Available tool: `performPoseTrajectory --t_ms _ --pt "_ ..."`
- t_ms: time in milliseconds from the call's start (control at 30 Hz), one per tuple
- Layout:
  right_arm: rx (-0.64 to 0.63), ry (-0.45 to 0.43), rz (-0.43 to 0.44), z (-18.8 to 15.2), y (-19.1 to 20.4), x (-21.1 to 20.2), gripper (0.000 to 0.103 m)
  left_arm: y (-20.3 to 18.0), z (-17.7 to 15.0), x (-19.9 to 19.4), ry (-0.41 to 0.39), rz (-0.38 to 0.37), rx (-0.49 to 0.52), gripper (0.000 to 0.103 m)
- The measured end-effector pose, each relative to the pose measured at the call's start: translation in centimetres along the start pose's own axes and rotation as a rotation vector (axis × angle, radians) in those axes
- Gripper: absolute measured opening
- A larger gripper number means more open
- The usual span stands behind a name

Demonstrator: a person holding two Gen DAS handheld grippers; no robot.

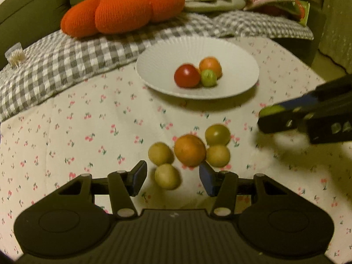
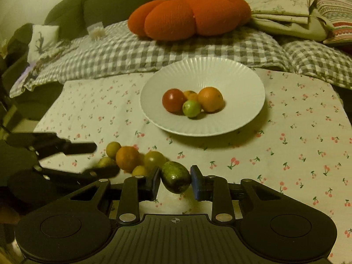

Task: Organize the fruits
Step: 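Grasp a green lime with the right gripper while the left gripper grasps a yellow fruit, then carry the lime and yellow fruit onto the white plate and release them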

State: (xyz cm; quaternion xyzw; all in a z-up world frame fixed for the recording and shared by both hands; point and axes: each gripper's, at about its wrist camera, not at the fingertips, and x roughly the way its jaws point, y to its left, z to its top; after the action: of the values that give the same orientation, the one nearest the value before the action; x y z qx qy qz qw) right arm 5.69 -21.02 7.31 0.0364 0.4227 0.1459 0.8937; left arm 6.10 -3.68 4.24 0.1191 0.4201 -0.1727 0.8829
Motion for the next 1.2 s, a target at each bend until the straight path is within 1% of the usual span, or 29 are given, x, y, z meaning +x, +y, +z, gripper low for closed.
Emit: performPoseTrajectory --t_ms 67,133,167,233,267,433,667,867,1033,1200 --pt "-0.003 -0.005 0.008 0.0 0.1 -0.2 0.028 0.2 -0.1 0.4 0.017 0.01 -0.012 0.045" --pt "-0.007 -0.007 0.014 0.1 0.3 -0.3 0.028 0.5 -0.1 0.6 0.025 0.005 -0.035 0.035" --pt "-0.007 -0.008 0.015 0.1 0.4 -0.3 0.028 0.7 -0.1 0.8 0.029 -0.003 -0.049 0.032" --pt "-0.004 -0.01 0.016 0.1 0.3 -0.4 0.028 0.9 0.0 0.9 0.031 -0.01 -0.069 0.023" --pt "-0.003 -0.012 0.016 0.1 0.3 -0.4 0.028 0.9 0.0 0.9 0.029 -0.008 -0.072 0.022" --pt "0.002 -0.022 0.019 0.3 0.1 -0.6 0.028 1.1 0.2 0.2 0.031 -0.005 -0.096 0.022" --pt "0.016 -0.043 0.016 0.6 -0.3 -1.1 0.028 1.7 1.2 -2.2 -0.06 -0.027 -0.131 0.022" --pt "0.04 -0.063 0.006 1.0 -1.1 -1.4 0.028 2.4 1.7 -2.6 -0.113 -0.059 -0.191 0.022" --pt "0.06 -0.079 -0.002 1.3 -1.8 -1.7 0.028 2.6 2.3 -2.9 -0.166 -0.076 -0.216 0.022" --pt "0.092 -0.1 -0.011 1.8 -2.8 -2.0 0.028 2.6 3.3 -2.6 -0.194 -0.094 -0.237 0.022"
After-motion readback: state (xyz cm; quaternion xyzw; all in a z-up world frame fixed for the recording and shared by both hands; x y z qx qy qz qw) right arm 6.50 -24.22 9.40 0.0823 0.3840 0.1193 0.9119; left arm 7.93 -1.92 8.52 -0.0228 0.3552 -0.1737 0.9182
